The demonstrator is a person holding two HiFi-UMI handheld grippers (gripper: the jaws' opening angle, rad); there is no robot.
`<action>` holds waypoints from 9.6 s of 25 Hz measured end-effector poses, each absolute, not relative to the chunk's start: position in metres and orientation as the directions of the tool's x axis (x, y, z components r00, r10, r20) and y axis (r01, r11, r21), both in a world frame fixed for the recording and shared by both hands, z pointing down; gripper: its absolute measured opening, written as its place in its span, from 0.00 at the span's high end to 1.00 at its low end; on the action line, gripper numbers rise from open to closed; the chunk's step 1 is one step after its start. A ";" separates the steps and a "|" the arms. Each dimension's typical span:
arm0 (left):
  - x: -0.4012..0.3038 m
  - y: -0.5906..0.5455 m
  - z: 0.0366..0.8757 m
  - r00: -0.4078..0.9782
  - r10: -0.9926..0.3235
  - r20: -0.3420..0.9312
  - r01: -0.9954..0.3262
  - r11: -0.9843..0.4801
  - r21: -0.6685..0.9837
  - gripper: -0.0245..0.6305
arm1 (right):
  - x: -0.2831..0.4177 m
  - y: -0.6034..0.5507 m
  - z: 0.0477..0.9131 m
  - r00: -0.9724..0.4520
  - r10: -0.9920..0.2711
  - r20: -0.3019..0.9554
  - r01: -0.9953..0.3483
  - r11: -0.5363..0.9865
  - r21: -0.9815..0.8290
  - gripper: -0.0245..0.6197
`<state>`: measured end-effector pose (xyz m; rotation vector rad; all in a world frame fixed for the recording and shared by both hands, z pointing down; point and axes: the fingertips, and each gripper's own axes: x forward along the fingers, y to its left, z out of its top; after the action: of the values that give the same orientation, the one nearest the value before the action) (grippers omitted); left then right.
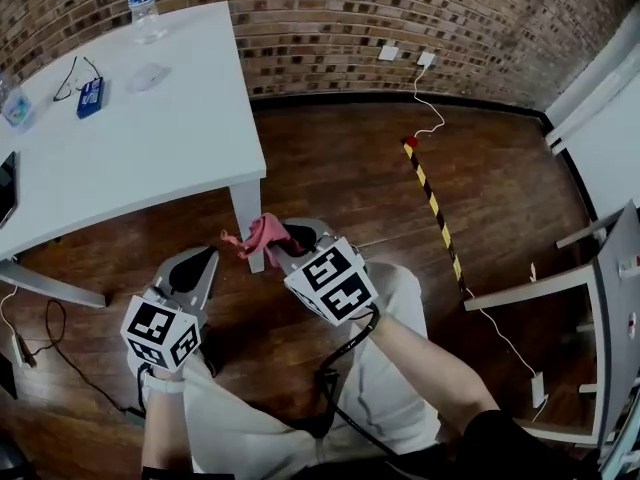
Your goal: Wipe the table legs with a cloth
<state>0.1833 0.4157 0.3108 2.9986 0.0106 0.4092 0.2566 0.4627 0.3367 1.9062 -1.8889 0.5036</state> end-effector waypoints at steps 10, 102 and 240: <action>0.217 0.429 0.316 0.963 0.081 0.256 0.062 -0.995 0.080 0.96 | 0.314 0.446 0.312 0.185 -0.851 0.492 -0.963 -0.056 0.265 0.88; 0.294 0.467 0.474 0.814 0.016 0.580 -0.070 -0.990 0.126 0.96 | 0.285 0.417 0.724 -0.382 -0.615 0.690 -0.899 0.420 -0.122 0.89; 0.141 0.464 0.328 0.741 -0.181 0.647 -0.105 -0.982 -0.155 0.96 | 0.255 0.386 0.317 -0.451 -0.752 0.481 -0.890 0.342 -0.301 0.88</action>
<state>0.1415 0.4638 0.3275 3.0319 -0.2495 1.1443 0.2548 0.3858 0.3166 1.4753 -2.3500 0.7770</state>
